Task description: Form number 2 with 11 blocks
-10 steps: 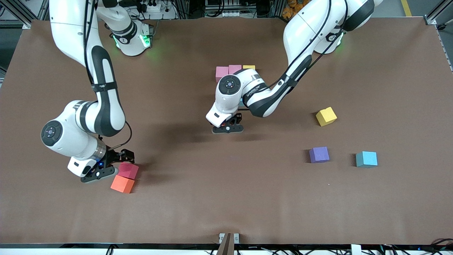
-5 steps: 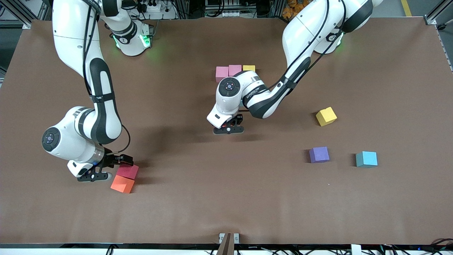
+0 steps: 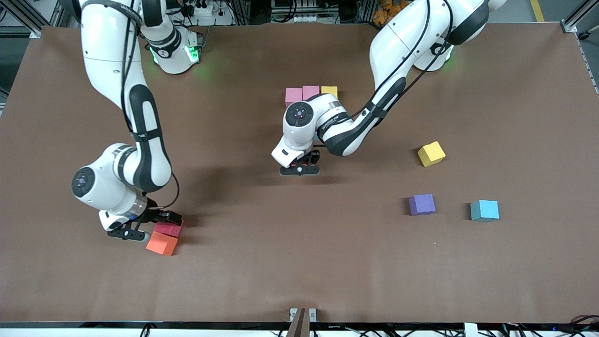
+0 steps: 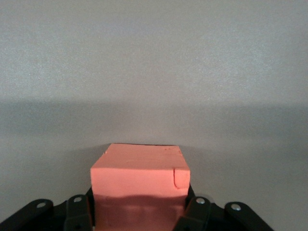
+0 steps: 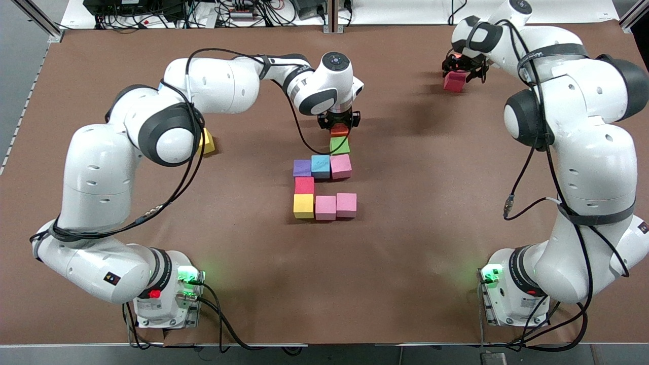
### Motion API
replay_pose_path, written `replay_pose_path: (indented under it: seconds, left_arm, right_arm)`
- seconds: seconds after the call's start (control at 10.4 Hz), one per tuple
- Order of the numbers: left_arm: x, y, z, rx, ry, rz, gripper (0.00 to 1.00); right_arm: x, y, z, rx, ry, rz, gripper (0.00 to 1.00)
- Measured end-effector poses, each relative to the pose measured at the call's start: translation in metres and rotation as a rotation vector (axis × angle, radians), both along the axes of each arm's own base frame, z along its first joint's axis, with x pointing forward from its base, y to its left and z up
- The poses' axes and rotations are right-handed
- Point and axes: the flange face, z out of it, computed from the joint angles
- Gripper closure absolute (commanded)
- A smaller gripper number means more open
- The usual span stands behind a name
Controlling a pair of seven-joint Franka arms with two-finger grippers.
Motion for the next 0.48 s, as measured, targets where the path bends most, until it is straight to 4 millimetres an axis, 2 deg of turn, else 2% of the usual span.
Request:
replay_pose_path:
  seconds: [0.19, 0.29, 0.48]
  left_arm:
    - [0.0001, 0.0003, -0.0007, 0.001, 0.001, 0.011, 0.51]
    - [-0.0002, 0.0004, -0.0016, 0.001, 0.003, 0.026, 0.48]
    - [-0.0008, 0.0005, -0.0029, 0.003, 0.005, 0.035, 0.44]
  right_arm:
    - [-0.0015, 0.0056, -0.0112, -0.016, -0.016, 0.001, 0.0]
    - [-0.0017, 0.0072, -0.0138, -0.019, -0.018, 0.003, 0.11]
    - [-0.0019, 0.0076, -0.0142, -0.019, -0.017, 0.003, 0.49]
